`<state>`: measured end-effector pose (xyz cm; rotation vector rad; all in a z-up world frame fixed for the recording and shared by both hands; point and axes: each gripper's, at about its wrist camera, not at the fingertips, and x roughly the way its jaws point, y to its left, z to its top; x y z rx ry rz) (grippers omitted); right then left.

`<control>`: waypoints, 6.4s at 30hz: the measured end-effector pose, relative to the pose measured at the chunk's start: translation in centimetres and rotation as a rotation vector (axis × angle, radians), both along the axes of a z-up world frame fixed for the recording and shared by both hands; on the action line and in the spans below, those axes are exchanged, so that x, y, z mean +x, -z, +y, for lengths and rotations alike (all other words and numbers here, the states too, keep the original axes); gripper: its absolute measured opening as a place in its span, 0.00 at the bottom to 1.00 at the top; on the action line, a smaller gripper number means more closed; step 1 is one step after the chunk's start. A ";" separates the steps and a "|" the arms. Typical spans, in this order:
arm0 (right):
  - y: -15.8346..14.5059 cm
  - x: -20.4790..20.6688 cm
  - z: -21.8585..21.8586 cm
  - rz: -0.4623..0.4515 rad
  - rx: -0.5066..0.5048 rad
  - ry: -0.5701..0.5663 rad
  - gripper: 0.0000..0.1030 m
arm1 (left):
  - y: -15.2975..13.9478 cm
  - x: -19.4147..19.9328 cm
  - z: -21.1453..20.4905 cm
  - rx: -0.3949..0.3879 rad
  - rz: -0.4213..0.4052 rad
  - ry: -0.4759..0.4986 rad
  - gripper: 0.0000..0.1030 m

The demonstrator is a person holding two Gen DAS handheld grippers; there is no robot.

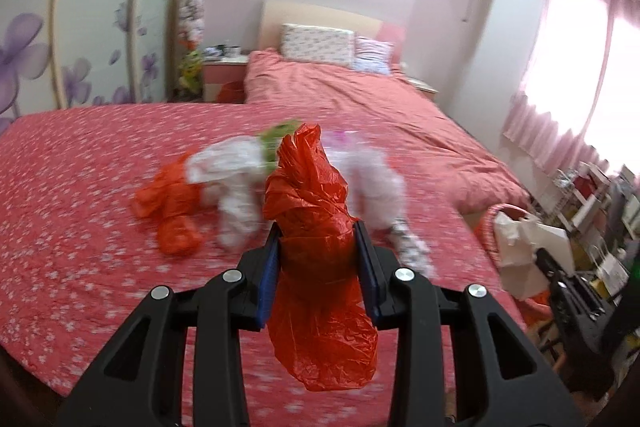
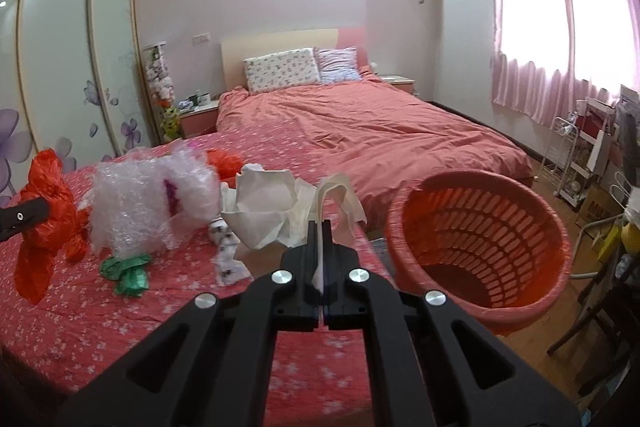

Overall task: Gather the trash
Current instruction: 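Carry the tissue and orange bag over the orange basket with both tools, then open both tools to drop the tissue and orange bag into the basket, then move both open tools back to the trash pile on the bed, then grasp clear bubble wrap with the left tool while the right tool grasps a clear bubble-wrap bag, then carry both bubble-wrap pieces over the orange basket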

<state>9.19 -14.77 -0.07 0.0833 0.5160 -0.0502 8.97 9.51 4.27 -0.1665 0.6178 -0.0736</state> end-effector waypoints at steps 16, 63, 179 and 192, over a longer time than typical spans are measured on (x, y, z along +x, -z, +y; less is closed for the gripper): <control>-0.2 -0.7 -9.8 -0.026 0.000 0.209 0.03 | 1.2 3.4 -12.9 -0.023 0.010 0.316 0.34; 4.7 5.2 -22.0 0.037 0.123 0.405 0.38 | 7.3 10.6 -27.0 0.006 0.201 0.588 0.53; 0.9 7.9 0.3 0.113 0.073 -0.138 0.18 | 1.1 6.3 -3.4 0.030 -0.013 0.048 0.05; 0.3 5.6 -3.9 0.091 0.068 -0.056 0.18 | 0.6 5.8 -9.2 0.023 -0.031 0.161 0.05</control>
